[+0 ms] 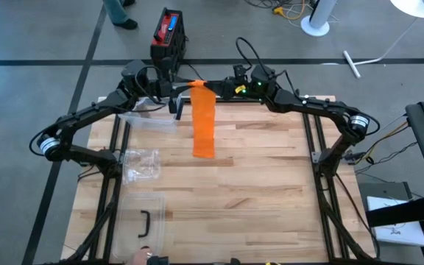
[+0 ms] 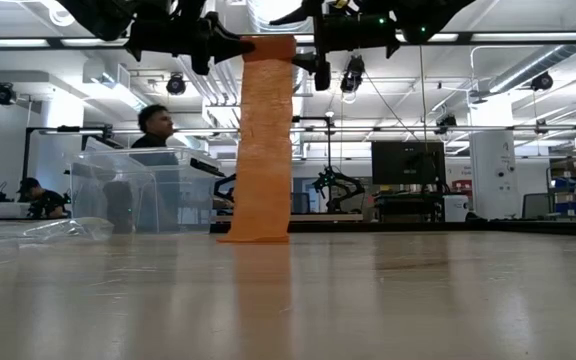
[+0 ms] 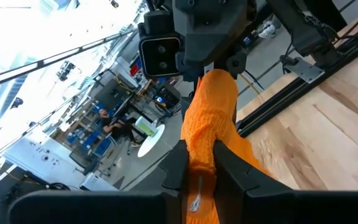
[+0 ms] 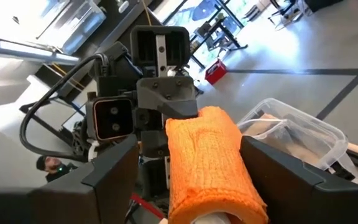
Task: Roll bandage
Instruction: Roll the orange bandage
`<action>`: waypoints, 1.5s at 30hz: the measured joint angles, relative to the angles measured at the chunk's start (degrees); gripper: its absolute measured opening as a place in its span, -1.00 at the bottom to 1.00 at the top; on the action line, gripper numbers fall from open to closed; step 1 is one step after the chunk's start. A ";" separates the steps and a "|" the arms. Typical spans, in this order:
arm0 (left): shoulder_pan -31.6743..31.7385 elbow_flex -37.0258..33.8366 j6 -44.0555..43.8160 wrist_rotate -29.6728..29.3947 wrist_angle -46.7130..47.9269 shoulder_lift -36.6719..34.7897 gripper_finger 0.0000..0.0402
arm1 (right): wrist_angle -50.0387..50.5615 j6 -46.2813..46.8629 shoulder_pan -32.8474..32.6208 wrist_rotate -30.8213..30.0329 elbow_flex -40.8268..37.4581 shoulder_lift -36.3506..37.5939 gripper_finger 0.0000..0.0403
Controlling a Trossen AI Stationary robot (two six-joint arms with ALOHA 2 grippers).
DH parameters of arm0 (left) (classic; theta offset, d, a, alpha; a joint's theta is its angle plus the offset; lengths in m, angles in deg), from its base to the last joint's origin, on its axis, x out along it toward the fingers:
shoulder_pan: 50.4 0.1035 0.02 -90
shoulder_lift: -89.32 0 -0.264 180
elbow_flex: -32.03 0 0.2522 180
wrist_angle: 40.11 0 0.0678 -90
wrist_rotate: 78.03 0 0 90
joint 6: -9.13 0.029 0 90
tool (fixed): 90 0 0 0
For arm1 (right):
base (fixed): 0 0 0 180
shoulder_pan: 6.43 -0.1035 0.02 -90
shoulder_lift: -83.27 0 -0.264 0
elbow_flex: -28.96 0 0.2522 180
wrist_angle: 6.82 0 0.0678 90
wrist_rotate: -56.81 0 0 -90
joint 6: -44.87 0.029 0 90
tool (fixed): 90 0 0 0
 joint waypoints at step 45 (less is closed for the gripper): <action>0.15 0.00 -12.75 -1.53 -0.95 -1.26 -0.55 | 0.39 -6.31 -2.26 -10.33 -0.26 -0.02 -0.50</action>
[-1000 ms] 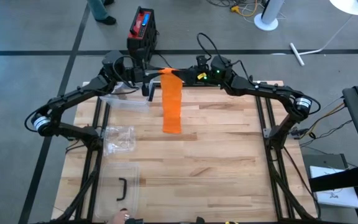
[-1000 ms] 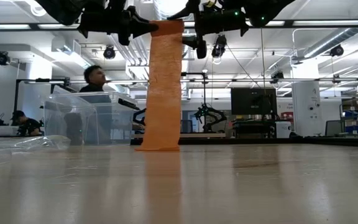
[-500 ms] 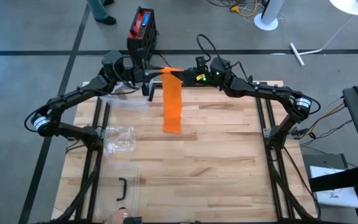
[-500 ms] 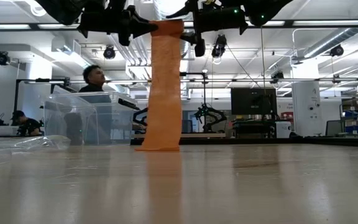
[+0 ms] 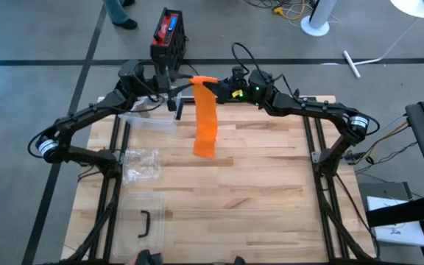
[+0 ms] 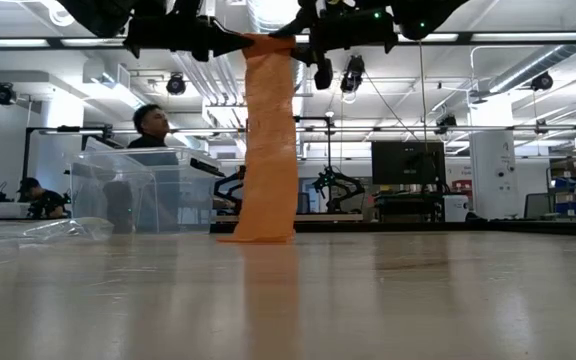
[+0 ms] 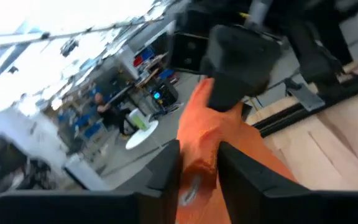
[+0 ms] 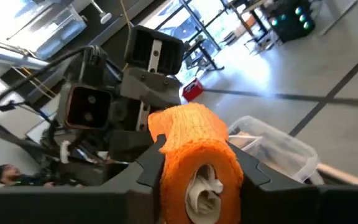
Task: Roll bandage
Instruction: Roll the orange bandage
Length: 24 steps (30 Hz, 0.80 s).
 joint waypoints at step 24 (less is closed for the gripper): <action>4.40 0.02 -30.25 15.16 -3.62 0.18 0.64 | -7.90 -16.53 -3.66 -0.50 -2.23 0.00 -0.58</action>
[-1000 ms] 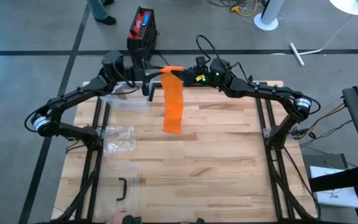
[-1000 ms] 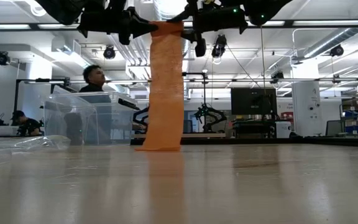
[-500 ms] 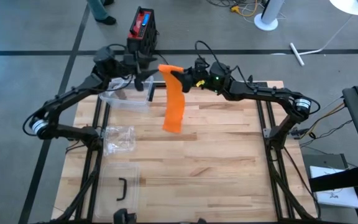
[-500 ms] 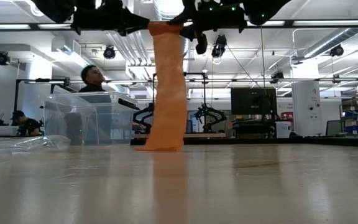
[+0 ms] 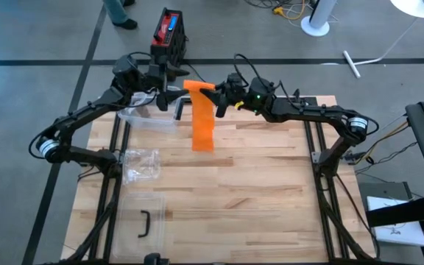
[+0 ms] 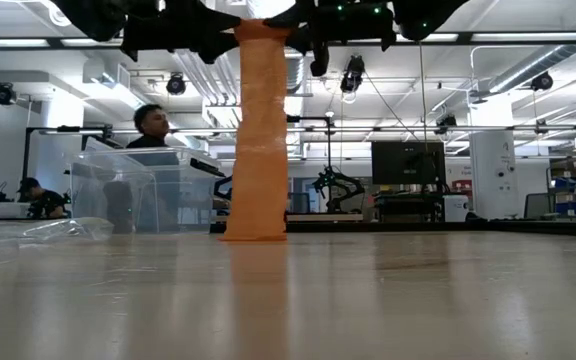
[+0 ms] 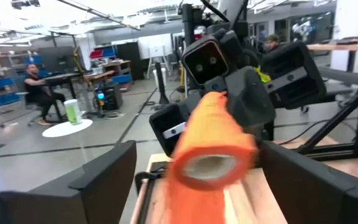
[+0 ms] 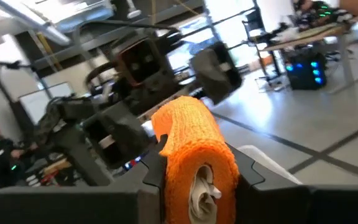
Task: Roll bandage
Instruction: Roll the orange bandage
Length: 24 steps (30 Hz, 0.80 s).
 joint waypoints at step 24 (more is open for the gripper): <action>-3.53 0.00 -5.37 -1.18 -0.99 -0.15 -0.87 | -0.65 -2.74 -1.24 2.94 0.04 0.11 -0.51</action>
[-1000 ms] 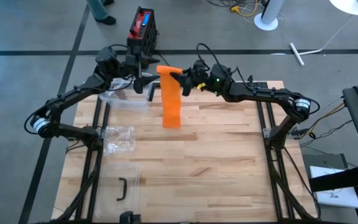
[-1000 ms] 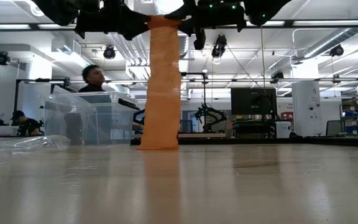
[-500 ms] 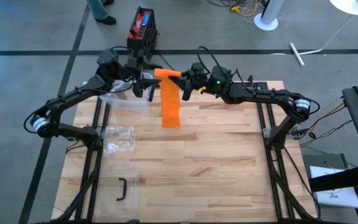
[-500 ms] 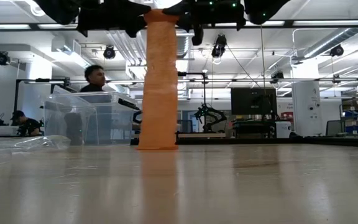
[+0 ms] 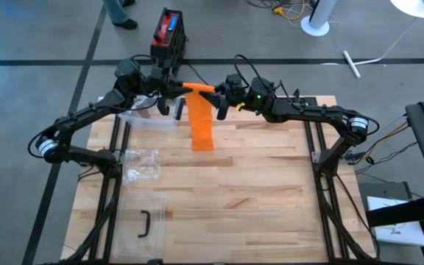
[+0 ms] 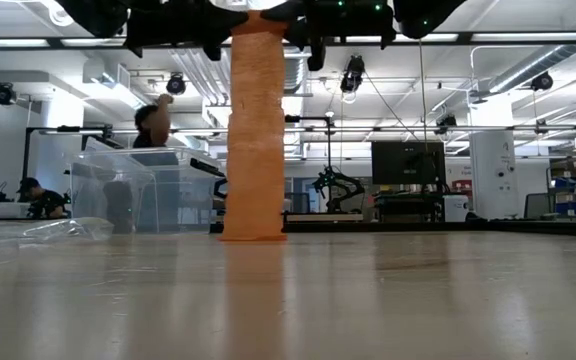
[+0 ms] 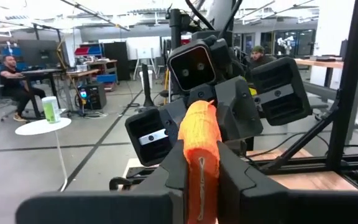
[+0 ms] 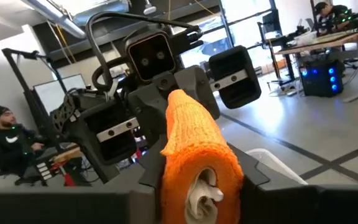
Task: Roll bandage
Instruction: Roll the orange bandage
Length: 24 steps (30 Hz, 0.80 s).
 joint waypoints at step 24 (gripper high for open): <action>3.00 0.00 7.46 14.45 -0.28 -0.55 -0.79 | 6.96 10.51 0.86 3.39 0.94 2.88 0.65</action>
